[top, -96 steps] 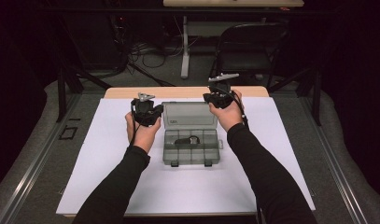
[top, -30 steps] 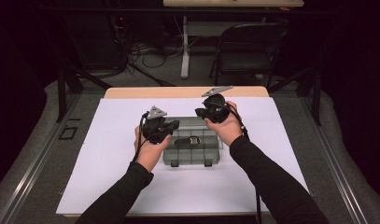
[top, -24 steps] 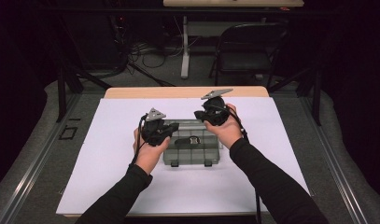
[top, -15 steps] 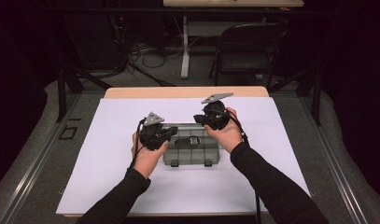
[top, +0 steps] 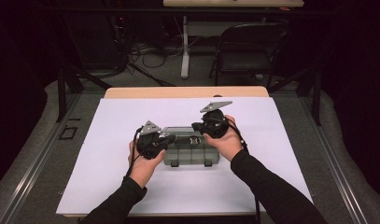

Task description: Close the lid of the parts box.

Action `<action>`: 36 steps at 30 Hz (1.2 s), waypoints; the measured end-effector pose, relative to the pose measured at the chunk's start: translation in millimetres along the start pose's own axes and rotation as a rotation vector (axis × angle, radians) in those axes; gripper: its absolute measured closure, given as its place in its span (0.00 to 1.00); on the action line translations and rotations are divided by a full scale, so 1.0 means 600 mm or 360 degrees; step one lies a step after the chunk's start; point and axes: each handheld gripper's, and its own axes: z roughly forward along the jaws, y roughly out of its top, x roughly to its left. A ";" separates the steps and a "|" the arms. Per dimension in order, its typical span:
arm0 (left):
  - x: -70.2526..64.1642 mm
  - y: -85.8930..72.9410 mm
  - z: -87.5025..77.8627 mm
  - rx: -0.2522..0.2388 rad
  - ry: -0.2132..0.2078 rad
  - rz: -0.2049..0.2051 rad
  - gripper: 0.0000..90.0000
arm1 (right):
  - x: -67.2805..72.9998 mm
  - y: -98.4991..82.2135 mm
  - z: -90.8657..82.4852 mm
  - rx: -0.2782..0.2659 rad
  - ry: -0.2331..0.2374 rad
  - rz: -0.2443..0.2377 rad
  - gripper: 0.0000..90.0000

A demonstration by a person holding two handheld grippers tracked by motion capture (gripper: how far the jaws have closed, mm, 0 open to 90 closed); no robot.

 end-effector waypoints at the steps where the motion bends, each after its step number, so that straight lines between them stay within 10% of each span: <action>1: -0.001 -0.003 -0.001 0.0004 -0.0006 0.0006 1.00 | 0.001 -0.003 0.000 0.0001 0.0009 0.0004 1.00; 36: -0.009 -0.086 0.008 0.0148 -0.0038 -0.0003 1.00 | 0.023 -0.087 0.013 0.0031 0.0101 0.0051 1.00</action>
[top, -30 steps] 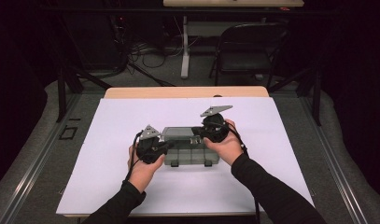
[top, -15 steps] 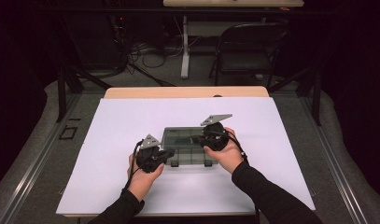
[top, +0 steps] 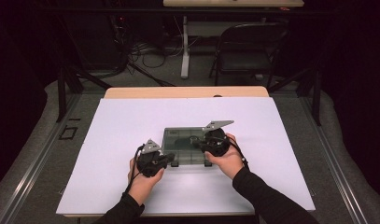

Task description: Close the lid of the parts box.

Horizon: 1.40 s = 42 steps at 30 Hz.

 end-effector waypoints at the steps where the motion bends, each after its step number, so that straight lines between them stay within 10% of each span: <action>1: 0.000 -0.001 0.001 -0.0001 -0.0002 -0.0002 1.00 | 0.001 -0.002 0.000 0.0002 0.0000 -0.0004 1.00; 13: -0.013 -0.006 -0.013 0.0073 -0.0039 0.0001 1.00 | 0.002 -0.016 0.007 0.0015 0.0012 0.0015 1.00; 26: 0.008 0.005 -0.015 0.0020 0.0122 0.0101 0.98 | 0.004 -0.052 0.022 0.0003 -0.0005 0.0036 1.00; 42: 0.014 0.002 -0.011 0.0016 0.0113 0.0085 1.00 | 0.005 -0.064 0.022 -0.0074 -0.0012 0.0030 1.00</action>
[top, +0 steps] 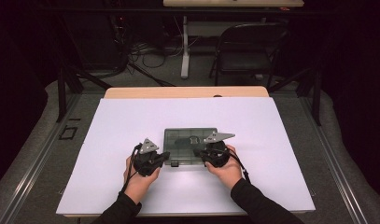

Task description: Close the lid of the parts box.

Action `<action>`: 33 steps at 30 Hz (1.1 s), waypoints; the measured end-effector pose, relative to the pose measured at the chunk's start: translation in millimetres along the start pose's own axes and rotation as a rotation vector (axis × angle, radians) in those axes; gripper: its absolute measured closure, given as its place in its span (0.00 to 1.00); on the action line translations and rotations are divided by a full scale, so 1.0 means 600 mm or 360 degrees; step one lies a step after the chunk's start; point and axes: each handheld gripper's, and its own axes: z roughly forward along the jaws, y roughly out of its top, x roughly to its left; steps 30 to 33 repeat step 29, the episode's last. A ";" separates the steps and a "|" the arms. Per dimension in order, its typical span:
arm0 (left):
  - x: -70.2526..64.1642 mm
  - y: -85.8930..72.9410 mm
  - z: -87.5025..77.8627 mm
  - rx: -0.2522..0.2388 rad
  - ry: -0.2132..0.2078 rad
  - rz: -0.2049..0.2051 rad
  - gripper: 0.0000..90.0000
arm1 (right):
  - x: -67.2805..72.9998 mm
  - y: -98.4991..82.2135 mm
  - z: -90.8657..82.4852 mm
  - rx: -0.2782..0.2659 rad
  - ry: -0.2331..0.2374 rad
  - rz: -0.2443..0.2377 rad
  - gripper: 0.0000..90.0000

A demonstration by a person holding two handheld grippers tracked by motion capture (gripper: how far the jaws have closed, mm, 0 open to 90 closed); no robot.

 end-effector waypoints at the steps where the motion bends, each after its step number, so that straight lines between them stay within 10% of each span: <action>1: 0.000 0.000 0.000 0.0000 0.0000 0.0001 1.00 | 0.000 0.000 -0.001 0.0002 0.0001 0.0007 1.00; 33: 0.060 -0.007 -0.088 -0.0164 0.0114 -0.0064 0.52 | -0.026 -0.056 -0.163 -0.0335 -0.0301 0.0001 0.48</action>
